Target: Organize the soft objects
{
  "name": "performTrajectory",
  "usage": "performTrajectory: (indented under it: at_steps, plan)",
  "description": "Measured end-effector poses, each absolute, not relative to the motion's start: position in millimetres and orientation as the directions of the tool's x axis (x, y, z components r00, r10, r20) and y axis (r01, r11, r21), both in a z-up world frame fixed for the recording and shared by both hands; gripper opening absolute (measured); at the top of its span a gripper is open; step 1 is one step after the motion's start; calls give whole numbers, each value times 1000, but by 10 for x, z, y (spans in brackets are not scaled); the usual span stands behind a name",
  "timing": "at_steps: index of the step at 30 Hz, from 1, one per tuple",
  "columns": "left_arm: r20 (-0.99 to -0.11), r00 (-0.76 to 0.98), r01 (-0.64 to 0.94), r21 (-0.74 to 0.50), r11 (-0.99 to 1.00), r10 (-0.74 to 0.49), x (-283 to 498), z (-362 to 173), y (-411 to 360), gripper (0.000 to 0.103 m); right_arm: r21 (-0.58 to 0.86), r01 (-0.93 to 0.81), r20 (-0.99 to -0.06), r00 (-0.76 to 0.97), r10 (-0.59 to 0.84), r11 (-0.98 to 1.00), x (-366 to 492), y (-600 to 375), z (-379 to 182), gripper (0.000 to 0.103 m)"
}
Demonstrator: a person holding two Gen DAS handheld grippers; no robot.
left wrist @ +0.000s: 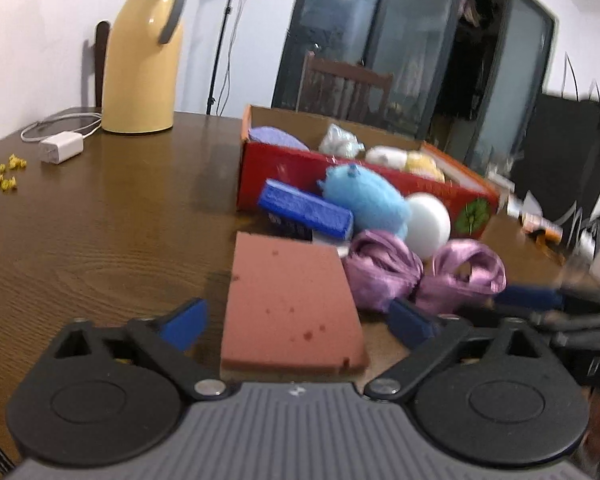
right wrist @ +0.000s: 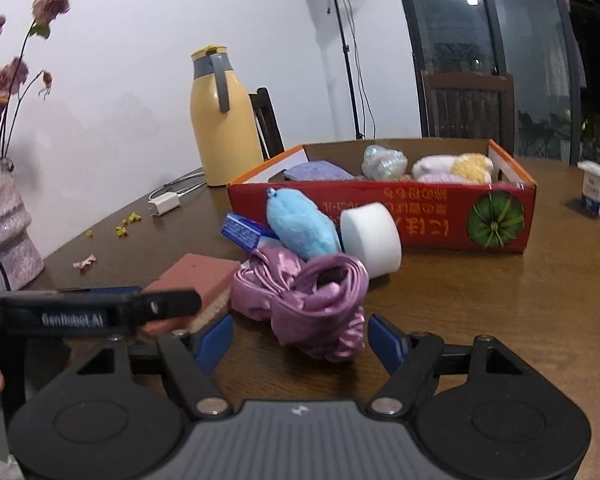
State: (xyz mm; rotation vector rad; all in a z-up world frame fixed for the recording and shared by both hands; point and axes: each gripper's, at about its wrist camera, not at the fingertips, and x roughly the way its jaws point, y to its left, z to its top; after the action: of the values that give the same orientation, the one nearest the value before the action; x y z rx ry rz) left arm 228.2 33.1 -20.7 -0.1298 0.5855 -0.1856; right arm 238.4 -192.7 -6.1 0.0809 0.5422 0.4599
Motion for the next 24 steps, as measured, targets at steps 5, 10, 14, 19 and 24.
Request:
performTrajectory:
  at_steps: [5, 10, 14, 19, 24]
  plan:
    - [-542, 812, 164, -143, 976, -216, 2019, -196, 331, 70, 208, -399, -462, 765, 449, 893, 2209, -1987, -22, 74]
    - [-499, 758, 385, -178, 906, -420, 1555, -119, 255, 72, 218, -392, -440, 778, 448, 894, 1950, -2145, 44, 73]
    - [-485, 685, 550, -146, 823, -544, 1288, -207, 68, 85, 266, -372, -441, 773, 456, 889, 1846, -2295, 89, 73]
    - [-493, 707, 455, -233, 860, -507, 1267, -265, 272, 90, 309, -395, -470, 727, 500, 865, 1809, -2275, 20, 73]
    - [-464, 738, 336, -378, 863, -491, 1229, -225, 669, 87, 360, -418, -471, 690, 549, 834, 1901, -2113, -113, 63]
